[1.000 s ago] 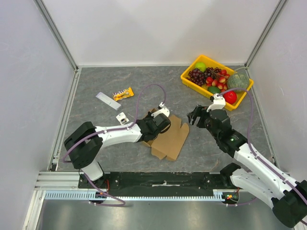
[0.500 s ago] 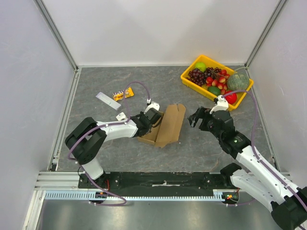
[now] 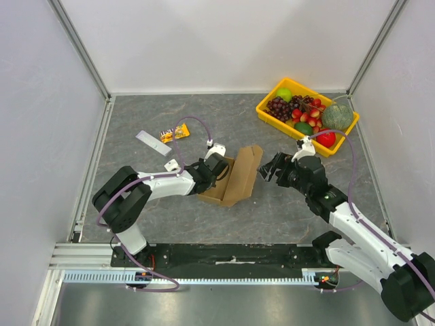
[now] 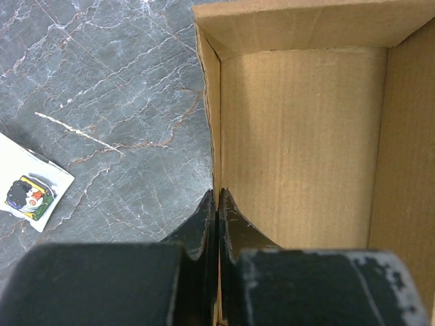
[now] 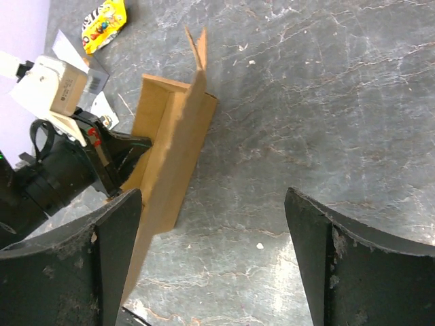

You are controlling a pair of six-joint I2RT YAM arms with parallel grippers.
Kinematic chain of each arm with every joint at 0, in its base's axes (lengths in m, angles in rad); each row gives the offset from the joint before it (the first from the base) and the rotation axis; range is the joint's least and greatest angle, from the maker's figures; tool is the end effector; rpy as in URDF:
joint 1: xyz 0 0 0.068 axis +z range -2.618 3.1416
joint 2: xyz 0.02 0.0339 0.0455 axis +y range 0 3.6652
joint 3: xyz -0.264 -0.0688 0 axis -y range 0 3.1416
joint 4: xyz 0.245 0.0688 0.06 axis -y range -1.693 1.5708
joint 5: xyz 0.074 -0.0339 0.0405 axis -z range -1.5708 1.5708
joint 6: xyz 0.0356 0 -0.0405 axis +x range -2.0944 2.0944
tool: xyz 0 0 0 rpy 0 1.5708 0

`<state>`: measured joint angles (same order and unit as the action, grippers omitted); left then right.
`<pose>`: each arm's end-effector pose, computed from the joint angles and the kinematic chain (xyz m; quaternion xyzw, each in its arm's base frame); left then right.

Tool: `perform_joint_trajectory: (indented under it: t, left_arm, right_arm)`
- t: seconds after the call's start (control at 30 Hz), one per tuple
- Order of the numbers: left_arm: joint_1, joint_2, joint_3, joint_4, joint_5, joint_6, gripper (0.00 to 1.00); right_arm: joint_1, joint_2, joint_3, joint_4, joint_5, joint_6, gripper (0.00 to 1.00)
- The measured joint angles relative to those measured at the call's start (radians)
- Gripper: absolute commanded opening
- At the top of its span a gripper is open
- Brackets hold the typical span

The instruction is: Fold the paper box

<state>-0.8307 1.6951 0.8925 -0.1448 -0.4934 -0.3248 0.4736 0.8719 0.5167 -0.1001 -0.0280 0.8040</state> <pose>0.2334 -0.2305 0.1554 0.1585 0.9124 0.0323 0.3761 0.1768 0.0917 0.2385 0.1322 0.8380 0.3251 0.4178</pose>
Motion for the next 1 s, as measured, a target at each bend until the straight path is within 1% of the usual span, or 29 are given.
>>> perform_joint_trajectory:
  t: [0.17, 0.3, 0.47, 0.67, 0.7, 0.73, 0.77, 0.83, 0.93, 1.0]
  left_arm:
    - [0.0, 0.0, -0.002, 0.008, 0.003, 0.0, 0.02]
    - [0.0, 0.0, -0.003, 0.015, 0.006, 0.0, 0.02]
    - [0.0, 0.0, -0.004, 0.021, 0.013, -0.001, 0.02]
    - [0.0, 0.0, -0.004, 0.03, 0.03, -0.01, 0.03]
    - [0.0, 0.0, -0.004, 0.031, 0.032, -0.012, 0.04]
    - [0.0, 0.0, -0.004, 0.032, 0.034, -0.014, 0.07]
    - [0.0, 0.0, -0.004, 0.033, 0.035, -0.016, 0.12]
    - [0.0, -0.002, -0.005, 0.037, 0.045, -0.02, 0.22]
    - [0.0, -0.007, -0.012, 0.035, 0.072, -0.029, 0.31]
    - [0.0, -0.02, -0.017, 0.027, 0.088, -0.031, 0.35]
  right_arm:
    - [0.0, 0.026, 0.0, 0.04, -0.028, 0.019, 0.91]
    - [0.0, 0.058, 0.0, 0.064, -0.051, 0.038, 0.88]
    - [0.0, 0.115, 0.0, 0.116, -0.087, 0.044, 0.77]
    - [0.0, 0.236, 0.018, 0.142, -0.15, 0.036, 0.56]
    - [0.0, 0.253, 0.024, 0.142, -0.158, 0.032, 0.54]
    - [0.0, 0.264, 0.029, 0.143, -0.162, 0.029, 0.54]
    - [0.0, 0.273, 0.035, 0.142, -0.167, 0.023, 0.52]
    - [0.0, 0.284, 0.05, 0.138, -0.171, 0.01, 0.43]
    - [0.0, 0.299, 0.087, 0.129, -0.177, -0.02, 0.29]
    - [0.0, 0.306, 0.111, 0.125, -0.177, -0.038, 0.27]
